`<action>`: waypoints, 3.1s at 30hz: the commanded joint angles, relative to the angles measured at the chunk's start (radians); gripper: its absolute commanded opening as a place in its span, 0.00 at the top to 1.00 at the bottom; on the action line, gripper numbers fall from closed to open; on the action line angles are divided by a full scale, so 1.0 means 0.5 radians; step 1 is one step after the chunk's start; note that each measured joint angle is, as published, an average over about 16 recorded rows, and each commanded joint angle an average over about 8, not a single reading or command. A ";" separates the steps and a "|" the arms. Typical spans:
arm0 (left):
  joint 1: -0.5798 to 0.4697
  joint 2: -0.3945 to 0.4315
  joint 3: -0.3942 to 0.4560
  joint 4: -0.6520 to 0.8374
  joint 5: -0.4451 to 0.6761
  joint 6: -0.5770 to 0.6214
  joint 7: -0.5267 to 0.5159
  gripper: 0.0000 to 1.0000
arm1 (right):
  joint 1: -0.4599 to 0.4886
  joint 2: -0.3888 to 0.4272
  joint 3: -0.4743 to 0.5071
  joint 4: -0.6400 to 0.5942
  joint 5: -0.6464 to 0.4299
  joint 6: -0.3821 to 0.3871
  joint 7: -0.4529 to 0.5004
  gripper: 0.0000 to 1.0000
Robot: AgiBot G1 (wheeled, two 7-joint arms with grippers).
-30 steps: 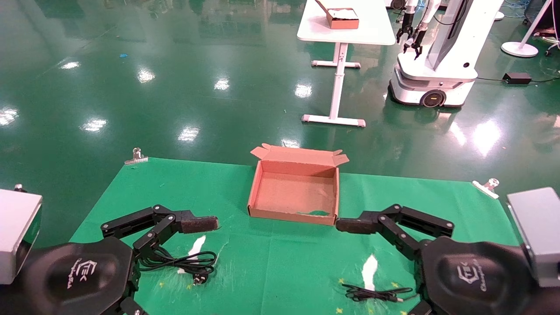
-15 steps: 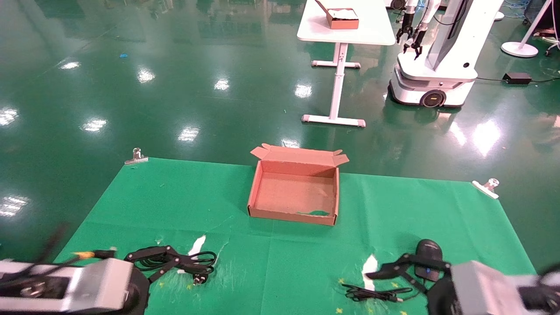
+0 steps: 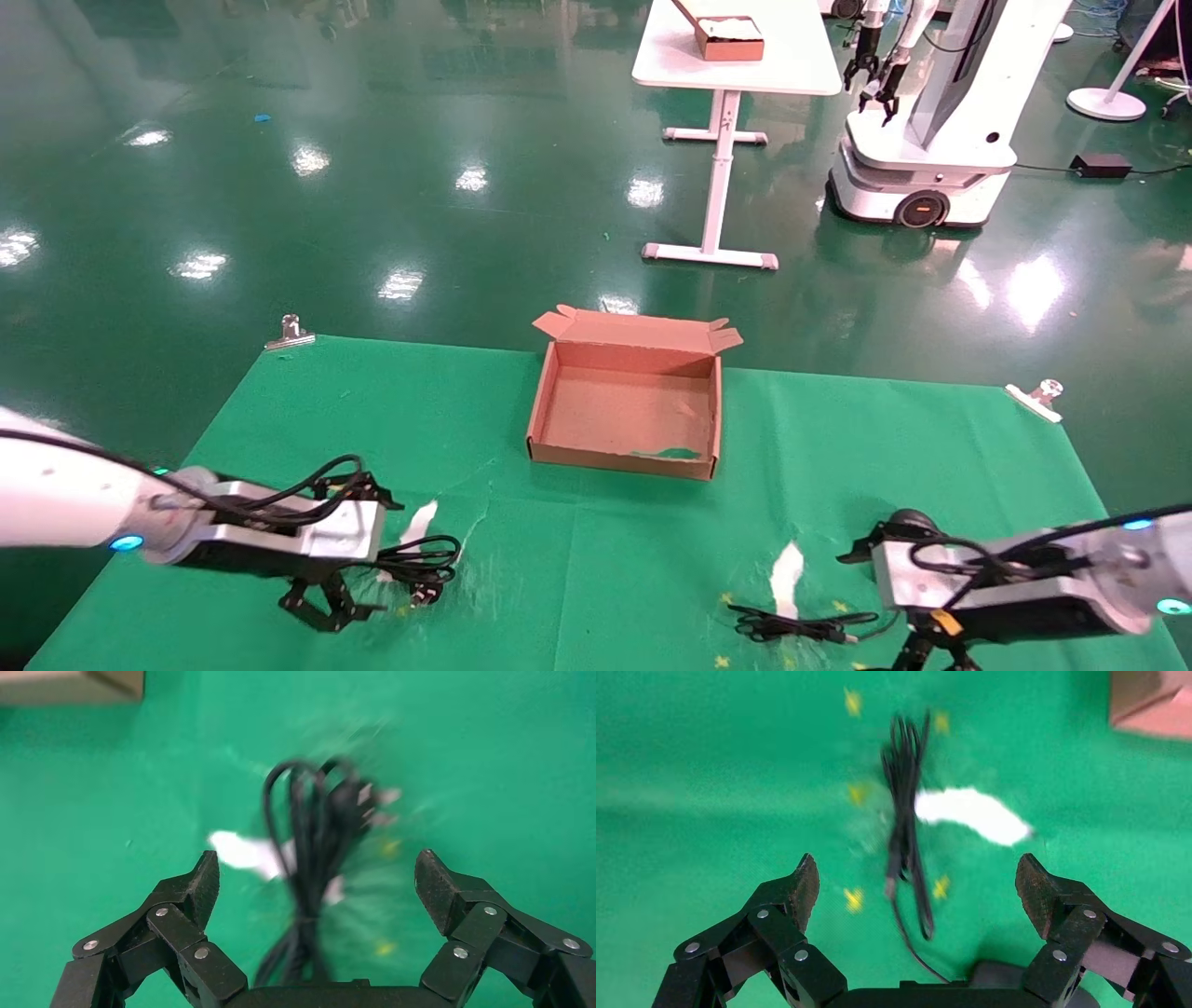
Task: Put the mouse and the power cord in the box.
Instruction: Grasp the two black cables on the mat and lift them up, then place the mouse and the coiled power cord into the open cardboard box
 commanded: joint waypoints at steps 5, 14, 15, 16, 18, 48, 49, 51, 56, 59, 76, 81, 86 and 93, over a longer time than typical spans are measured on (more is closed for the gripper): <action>-0.087 0.156 0.050 0.352 0.117 -0.192 0.202 0.00 | 0.108 -0.210 -0.072 -0.398 -0.140 0.127 -0.290 0.00; -0.138 0.234 0.050 0.621 0.124 -0.295 0.419 0.22 | 0.171 -0.357 -0.087 -0.717 -0.162 0.207 -0.546 0.42; -0.143 0.241 0.052 0.642 0.127 -0.304 0.439 0.34 | 0.178 -0.367 -0.090 -0.741 -0.167 0.213 -0.567 0.55; -0.148 0.246 0.053 0.660 0.130 -0.312 0.457 0.47 | 0.185 -0.376 -0.093 -0.762 -0.172 0.217 -0.584 0.67; -0.157 0.256 0.057 0.688 0.136 -0.324 0.485 0.72 | 0.197 -0.390 -0.100 -0.797 -0.182 0.225 -0.610 0.90; -0.152 0.249 0.054 0.669 0.129 -0.317 0.477 1.00 | 0.192 -0.381 -0.097 -0.778 -0.177 0.217 -0.605 1.00; -0.151 0.249 0.054 0.668 0.129 -0.316 0.477 1.00 | 0.192 -0.381 -0.097 -0.777 -0.176 0.217 -0.605 1.00; -0.151 0.249 0.054 0.668 0.129 -0.316 0.476 1.00 | 0.192 -0.380 -0.097 -0.776 -0.176 0.217 -0.605 1.00; -0.150 0.248 0.053 0.666 0.128 -0.315 0.475 1.00 | 0.191 -0.380 -0.096 -0.773 -0.175 0.217 -0.604 1.00; -0.150 0.248 0.053 0.665 0.128 -0.314 0.476 1.00 | 0.191 -0.379 -0.096 -0.773 -0.175 0.217 -0.604 1.00; -0.280 0.100 -0.218 0.843 -0.268 -0.048 0.193 1.00 | 0.386 -0.099 0.088 -0.726 0.082 0.040 -0.505 1.00; -0.375 0.105 -0.424 0.954 -0.566 0.044 -0.047 1.00 | 0.601 -0.015 0.116 -0.572 0.103 0.011 -0.364 1.00; -0.462 0.252 -0.558 1.008 -0.759 -0.066 -0.236 1.00 | 0.722 -0.162 0.149 -0.455 0.143 0.110 -0.226 1.00; -0.632 0.368 -0.614 1.000 -0.845 -0.330 -0.327 1.00 | 0.661 -0.566 0.222 -0.615 0.251 0.481 -0.220 1.00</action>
